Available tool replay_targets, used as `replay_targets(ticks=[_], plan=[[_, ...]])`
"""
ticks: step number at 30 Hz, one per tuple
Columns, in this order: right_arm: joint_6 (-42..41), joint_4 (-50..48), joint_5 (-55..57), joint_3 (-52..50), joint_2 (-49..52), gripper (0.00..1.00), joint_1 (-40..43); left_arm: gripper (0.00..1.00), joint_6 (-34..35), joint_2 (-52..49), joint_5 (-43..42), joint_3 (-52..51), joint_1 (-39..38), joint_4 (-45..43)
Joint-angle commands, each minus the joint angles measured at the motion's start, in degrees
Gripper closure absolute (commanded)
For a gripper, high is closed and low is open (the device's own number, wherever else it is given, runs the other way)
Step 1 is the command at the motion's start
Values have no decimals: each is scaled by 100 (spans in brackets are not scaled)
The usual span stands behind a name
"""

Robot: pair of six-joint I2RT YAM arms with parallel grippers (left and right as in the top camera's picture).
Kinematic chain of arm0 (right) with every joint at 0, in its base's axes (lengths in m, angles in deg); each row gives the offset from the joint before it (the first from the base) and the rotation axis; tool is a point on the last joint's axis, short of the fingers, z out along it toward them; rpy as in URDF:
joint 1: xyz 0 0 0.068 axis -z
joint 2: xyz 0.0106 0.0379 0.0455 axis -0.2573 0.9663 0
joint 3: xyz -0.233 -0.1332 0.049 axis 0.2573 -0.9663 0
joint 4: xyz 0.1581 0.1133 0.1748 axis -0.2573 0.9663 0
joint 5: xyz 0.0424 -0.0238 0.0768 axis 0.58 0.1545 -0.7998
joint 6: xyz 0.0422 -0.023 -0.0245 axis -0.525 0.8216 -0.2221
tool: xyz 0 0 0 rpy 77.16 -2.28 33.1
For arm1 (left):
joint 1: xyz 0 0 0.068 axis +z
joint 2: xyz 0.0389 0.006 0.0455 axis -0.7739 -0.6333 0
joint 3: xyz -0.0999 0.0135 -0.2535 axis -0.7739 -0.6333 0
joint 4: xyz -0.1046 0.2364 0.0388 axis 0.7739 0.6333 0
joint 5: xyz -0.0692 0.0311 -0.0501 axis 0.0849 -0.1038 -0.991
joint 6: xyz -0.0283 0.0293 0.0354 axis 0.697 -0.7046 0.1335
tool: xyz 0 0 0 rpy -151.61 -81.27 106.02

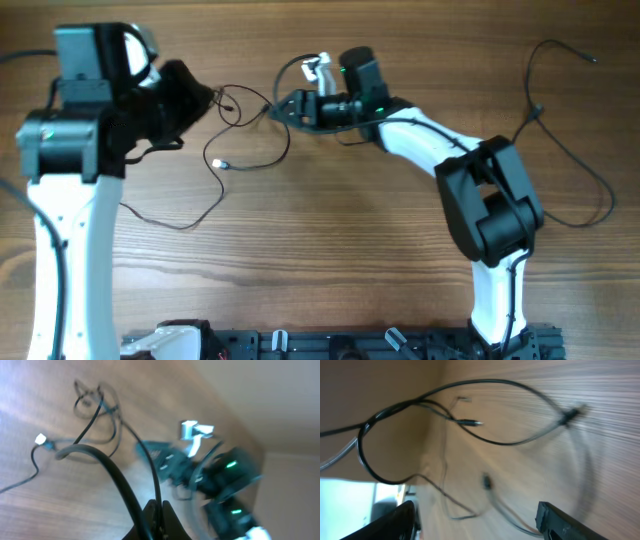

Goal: Untangle cables

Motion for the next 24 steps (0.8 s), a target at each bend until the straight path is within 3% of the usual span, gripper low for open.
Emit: replay_targets(ticks=[1,5,14,18,24], plan=[[872,678,160,15,101,21,323,96,-144,-404,-160,-417,-310,122],[1266,1167,160,17,98,28,542,96,-142,-765,-173,-706,-933,142],[1276,1394,125,610,-144,28,610,96,-122,-1543,-35,-1510,-2144,184],[1276,1460,140,616,-164,27,579,96,481,-1659,780,-2100,-2503,151],[1281,1491,492,608,-164,28,168,94,671,-1657,2380,-2168,-2277,658]])
